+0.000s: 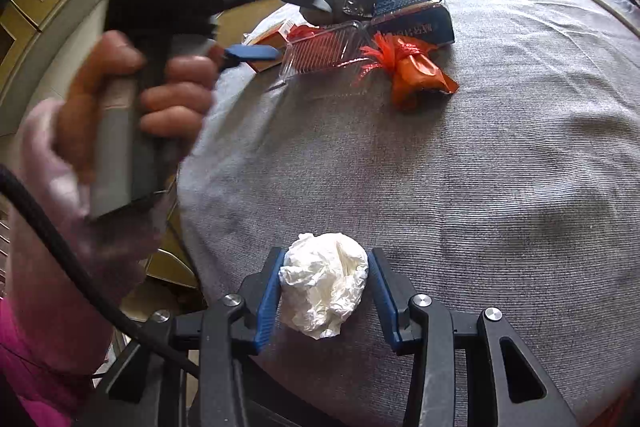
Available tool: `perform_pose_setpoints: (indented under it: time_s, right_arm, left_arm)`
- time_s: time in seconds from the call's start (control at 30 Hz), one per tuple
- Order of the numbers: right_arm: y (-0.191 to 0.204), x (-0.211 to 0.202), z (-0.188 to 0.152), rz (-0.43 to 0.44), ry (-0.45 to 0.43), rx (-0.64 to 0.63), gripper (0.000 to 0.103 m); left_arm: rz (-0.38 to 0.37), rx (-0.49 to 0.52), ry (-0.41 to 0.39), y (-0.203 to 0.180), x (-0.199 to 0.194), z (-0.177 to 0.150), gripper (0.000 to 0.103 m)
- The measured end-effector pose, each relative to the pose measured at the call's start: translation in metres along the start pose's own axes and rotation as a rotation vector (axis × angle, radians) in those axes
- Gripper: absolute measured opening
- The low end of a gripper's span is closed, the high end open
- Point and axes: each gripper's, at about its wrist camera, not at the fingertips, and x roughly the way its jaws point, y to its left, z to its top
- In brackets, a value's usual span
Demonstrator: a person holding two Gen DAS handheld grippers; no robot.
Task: Collect trash
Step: 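Grasp the white tissue with the right tool while the left tool moves toward the clear tray, then grasp the clear plastic tray with the left tool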
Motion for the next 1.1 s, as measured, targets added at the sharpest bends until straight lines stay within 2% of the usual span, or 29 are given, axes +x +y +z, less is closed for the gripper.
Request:
perform_pose_setpoints:
  time_s: [0.1, 0.37, 0.6, 0.8, 0.9, 1.1]
  right_arm:
    - [-0.005, -0.003, 0.0, 0.014, -0.005, 0.012, 0.045]
    - [-0.014, -0.022, -0.002, 0.002, -0.058, 0.008, 0.045]
    - [-0.03, -0.037, -0.005, -0.014, -0.088, 0.058, 0.045]
    - [-0.031, -0.042, -0.006, -0.012, -0.094, 0.067, 0.045]
    - [-0.027, -0.044, -0.006, -0.011, -0.1, 0.05, 0.045]
    - [-0.025, -0.046, -0.008, -0.013, -0.112, 0.046, 0.045]
  left_arm:
    - [0.002, 0.014, 0.036, 0.003, 0.005, -0.015, 0.071]
    - [-0.035, 0.085, 0.057, 0.026, -0.033, -0.073, 0.07]
    - [0.005, 0.099, 0.046, 0.056, -0.052, -0.088, 0.071]
    - [0.003, 0.085, 0.055, 0.065, -0.058, -0.094, 0.071]
    - [0.012, 0.098, 0.027, 0.065, -0.067, -0.096, 0.073]
    - [0.009, 0.122, 0.004, 0.04, -0.066, -0.088, 0.074]
